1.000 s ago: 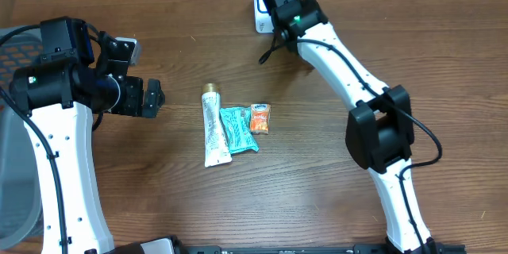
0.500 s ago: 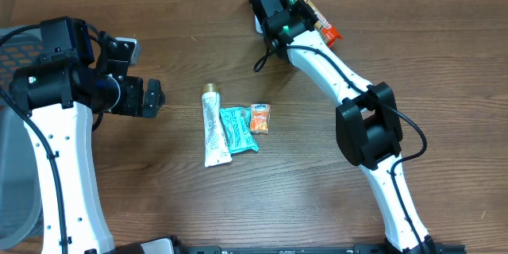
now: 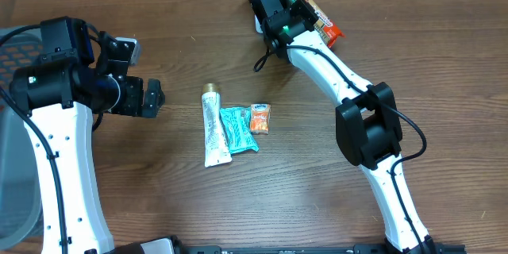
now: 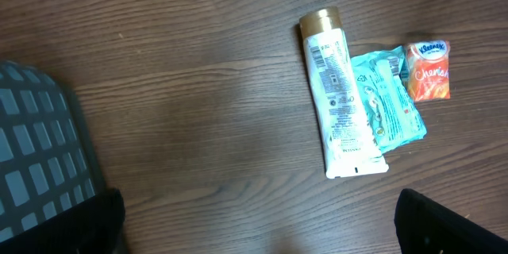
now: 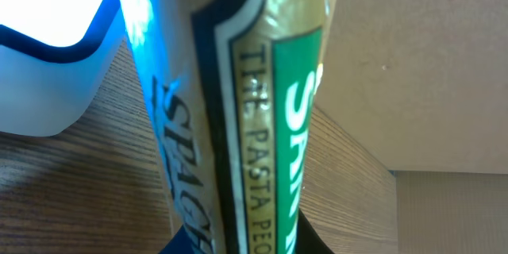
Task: Scan the item barcode
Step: 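Hold the spaghetti pack barcode in front of the scanner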
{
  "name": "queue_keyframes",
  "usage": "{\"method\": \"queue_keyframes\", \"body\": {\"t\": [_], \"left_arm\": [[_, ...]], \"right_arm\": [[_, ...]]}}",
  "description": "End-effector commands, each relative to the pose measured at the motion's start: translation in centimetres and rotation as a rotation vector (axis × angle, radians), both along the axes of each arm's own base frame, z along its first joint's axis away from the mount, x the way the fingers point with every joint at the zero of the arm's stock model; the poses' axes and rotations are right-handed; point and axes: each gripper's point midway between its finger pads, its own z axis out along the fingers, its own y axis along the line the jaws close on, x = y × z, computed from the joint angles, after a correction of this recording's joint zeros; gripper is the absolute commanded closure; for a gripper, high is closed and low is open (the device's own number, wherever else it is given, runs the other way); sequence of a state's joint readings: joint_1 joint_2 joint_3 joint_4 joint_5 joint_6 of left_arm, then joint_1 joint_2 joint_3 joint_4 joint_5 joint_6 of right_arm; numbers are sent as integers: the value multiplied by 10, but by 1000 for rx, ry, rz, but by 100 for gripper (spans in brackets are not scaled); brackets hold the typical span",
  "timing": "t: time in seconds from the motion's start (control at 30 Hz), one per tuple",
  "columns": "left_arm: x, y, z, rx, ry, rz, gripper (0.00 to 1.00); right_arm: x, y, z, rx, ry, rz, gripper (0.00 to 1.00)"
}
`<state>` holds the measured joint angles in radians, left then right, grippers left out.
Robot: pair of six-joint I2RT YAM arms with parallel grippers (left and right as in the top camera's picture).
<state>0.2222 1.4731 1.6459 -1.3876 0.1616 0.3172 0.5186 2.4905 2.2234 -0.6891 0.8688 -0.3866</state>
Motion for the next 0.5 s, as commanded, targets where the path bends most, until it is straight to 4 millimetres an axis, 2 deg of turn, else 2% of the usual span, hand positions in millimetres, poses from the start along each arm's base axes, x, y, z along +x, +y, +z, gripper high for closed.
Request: {"method": "queue_keyframes", "body": {"t": [0.0, 0.2, 0.47], "left_arm": [[0, -2, 4, -8, -16, -5, 0], [0, -2, 4, -8, -16, -5, 0], [0, -2, 4, -7, -17, -5, 0]], "right_arm": [[3, -6, 33, 2, -97, -53, 96], [-1, -2, 24, 19, -48, -26, 96], [-2, -2, 21, 20, -32, -20, 96]]}}
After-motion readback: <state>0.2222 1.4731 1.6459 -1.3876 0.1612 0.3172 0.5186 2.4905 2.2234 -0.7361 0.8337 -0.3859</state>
